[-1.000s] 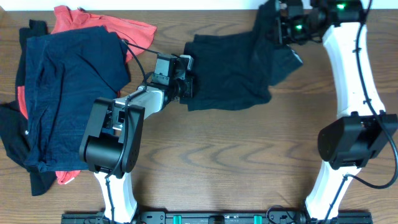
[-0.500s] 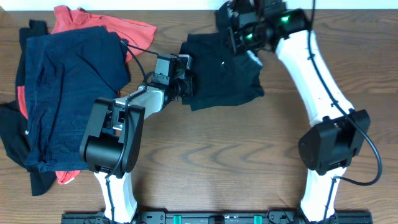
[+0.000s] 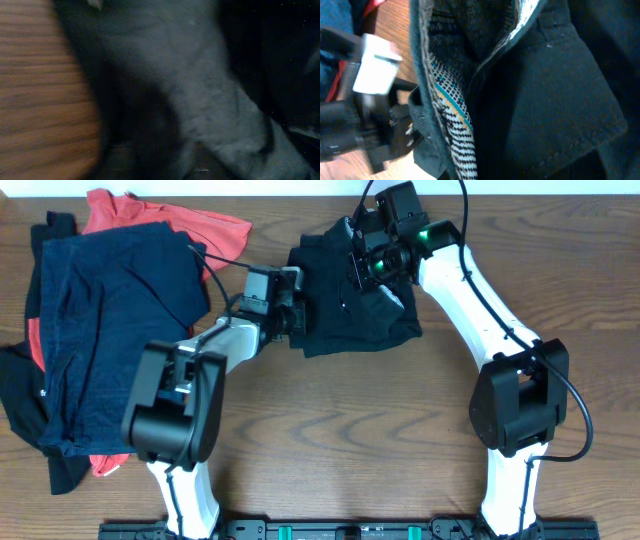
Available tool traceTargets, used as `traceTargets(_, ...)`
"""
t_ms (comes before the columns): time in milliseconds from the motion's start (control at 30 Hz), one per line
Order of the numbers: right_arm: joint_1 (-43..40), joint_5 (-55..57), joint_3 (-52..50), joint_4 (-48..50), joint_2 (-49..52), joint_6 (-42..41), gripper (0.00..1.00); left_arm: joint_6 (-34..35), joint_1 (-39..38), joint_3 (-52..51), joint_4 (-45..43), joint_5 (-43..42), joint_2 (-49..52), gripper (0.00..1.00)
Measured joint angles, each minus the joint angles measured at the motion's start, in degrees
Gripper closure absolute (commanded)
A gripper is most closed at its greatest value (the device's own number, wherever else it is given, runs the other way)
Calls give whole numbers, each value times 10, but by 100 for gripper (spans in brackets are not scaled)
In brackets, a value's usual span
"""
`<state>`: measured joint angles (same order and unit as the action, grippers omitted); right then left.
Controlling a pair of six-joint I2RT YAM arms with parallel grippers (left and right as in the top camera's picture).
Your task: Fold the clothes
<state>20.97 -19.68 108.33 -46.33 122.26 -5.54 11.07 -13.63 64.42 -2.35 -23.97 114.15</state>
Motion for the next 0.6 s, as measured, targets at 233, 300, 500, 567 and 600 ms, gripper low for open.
traceTargets(233,2,0,-5,32,0,-6,96,7,12,0,63,16,-76,5)
traceTargets(300,5,1,-5,39,0,-7,88,7,11,0,80,17,-97,3)
traceTargets(500,24,0,-6,57,0,-16,23,7,11,0,126,38,-160,0)
traceTargets(567,30,-3,-6,61,0,-19,19,7,14,0,140,54,-186,0)
traceTargets(600,32,-7,-6,66,0,-21,18,7,17,0,147,61,-199,0)
